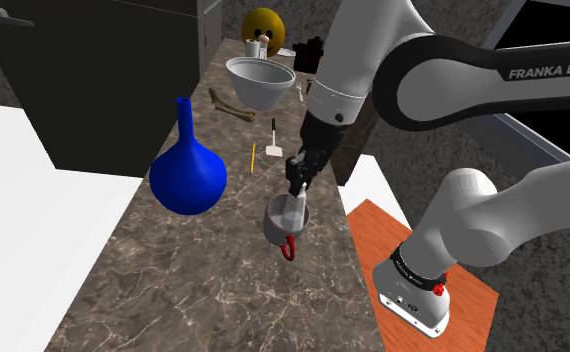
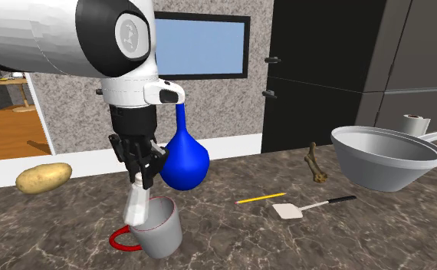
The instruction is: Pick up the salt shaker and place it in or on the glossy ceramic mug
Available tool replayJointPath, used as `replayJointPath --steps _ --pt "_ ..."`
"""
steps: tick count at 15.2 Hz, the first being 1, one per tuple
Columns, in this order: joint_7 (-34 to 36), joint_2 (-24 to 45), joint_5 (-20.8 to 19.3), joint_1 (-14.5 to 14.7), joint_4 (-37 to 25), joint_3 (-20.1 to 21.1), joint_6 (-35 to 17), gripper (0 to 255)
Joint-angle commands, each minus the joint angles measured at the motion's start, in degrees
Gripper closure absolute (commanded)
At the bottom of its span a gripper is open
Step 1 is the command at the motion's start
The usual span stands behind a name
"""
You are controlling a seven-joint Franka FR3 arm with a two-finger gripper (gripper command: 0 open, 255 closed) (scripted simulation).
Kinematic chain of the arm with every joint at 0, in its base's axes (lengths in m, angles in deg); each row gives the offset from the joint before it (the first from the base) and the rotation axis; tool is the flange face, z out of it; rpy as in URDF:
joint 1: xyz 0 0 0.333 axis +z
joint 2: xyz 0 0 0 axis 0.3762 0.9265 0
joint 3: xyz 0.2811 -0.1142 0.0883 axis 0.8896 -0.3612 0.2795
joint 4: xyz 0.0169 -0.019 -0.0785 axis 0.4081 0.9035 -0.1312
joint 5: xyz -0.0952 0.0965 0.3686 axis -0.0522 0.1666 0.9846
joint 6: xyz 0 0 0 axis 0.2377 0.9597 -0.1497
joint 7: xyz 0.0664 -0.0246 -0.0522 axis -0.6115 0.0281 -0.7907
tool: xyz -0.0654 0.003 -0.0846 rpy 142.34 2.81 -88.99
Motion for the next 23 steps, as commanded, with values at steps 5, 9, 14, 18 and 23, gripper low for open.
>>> replayJointPath --steps 5,9,14,18,23 --pt "0.0 0.3 0.0 0.0 0.7 0.2 -0.1 255" --pt "-0.2 0.2 -0.1 -0.1 0.8 0.0 -0.2 0" --pt "0.2 -1.0 -1.2 -0.5 -4.2 -1.2 6.0 0" --pt "0.3 -1.2 -1.5 -0.6 -5.6 -1.6 7.6 0" --pt "0.3 -1.2 -1.5 -0.6 -5.6 -1.6 7.6 0"
